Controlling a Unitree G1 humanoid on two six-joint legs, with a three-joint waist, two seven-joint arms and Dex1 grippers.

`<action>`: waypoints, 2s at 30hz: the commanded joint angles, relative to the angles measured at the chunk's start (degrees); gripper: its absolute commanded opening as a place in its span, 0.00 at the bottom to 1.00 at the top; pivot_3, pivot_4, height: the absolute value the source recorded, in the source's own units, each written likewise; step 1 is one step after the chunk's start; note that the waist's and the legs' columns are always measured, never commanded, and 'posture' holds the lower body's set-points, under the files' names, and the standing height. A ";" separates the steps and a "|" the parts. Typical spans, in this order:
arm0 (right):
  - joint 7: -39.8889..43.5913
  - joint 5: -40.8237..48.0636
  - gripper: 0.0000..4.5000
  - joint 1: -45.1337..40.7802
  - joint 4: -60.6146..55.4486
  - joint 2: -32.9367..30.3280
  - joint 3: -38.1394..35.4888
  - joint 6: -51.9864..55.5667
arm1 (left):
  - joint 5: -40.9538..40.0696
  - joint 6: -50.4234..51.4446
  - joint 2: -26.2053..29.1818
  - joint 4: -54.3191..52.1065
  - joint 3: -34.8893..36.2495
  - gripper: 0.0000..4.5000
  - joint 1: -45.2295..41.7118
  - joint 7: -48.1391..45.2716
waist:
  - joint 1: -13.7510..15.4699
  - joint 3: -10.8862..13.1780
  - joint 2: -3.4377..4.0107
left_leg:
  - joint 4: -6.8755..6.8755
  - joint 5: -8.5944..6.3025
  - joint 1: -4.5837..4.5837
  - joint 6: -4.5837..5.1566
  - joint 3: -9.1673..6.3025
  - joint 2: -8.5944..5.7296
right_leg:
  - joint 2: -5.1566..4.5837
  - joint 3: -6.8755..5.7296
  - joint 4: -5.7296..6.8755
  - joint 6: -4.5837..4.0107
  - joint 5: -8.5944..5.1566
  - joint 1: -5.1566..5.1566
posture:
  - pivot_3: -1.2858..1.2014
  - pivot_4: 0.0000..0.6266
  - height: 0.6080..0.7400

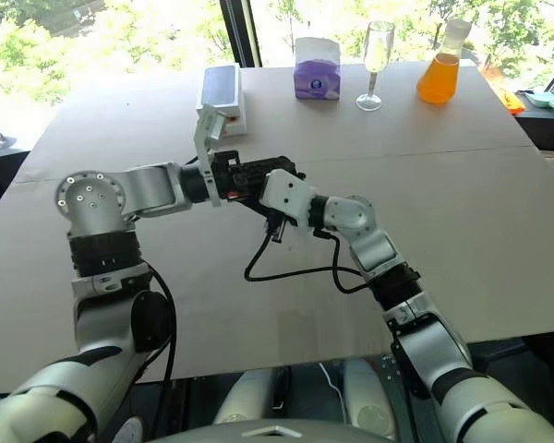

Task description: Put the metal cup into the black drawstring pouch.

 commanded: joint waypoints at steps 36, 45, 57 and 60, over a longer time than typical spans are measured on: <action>-4.43 3.26 0.99 20.71 -40.90 -18.43 -10.80 39.00 | 25.63 -22.04 2.00 -1.58 -13.55 0.00 8.13 -4.78 | 0.48 -0.01 -0.03 | -0.05 0.03 -0.02 -0.06 -0.11 -0.02 | 0.00 -0.05 -0.05 -0.01 0.01 0.07 | 0.52 0.24 1.00; -13.80 0.99 0.99 22.88 -34.67 -15.97 -11.04 39.85 | 26.88 -22.30 1.85 -1.64 -13.23 0.00 8.48 -6.20 | 0.40 -0.01 -0.03 | -0.04 0.04 0.01 -0.06 -0.08 -0.01 | 0.02 -0.04 0.01 -0.01 0.01 0.06 | 0.52 0.24 1.00; -17.98 5.60 0.99 13.88 -20.40 -2.25 -10.29 40.54 | 26.23 -20.48 3.14 -6.13 -12.32 0.00 10.96 -6.96 | 0.26 -0.01 -0.03 | -0.06 0.04 0.02 -0.07 -0.08 0.00 | 0.04 -0.05 0.01 -0.01 0.01 0.06 | 0.52 0.24 1.00; -20.82 6.32 0.99 12.22 -15.79 0.69 -12.18 40.58 | 25.94 -19.77 2.88 -7.46 -11.52 0.00 11.53 -6.24 | 0.46 -0.01 -0.03 | -0.05 0.04 0.00 -0.07 -0.10 -0.02 | 0.00 -0.07 0.00 -0.01 0.01 0.06 | 0.52 0.24 1.00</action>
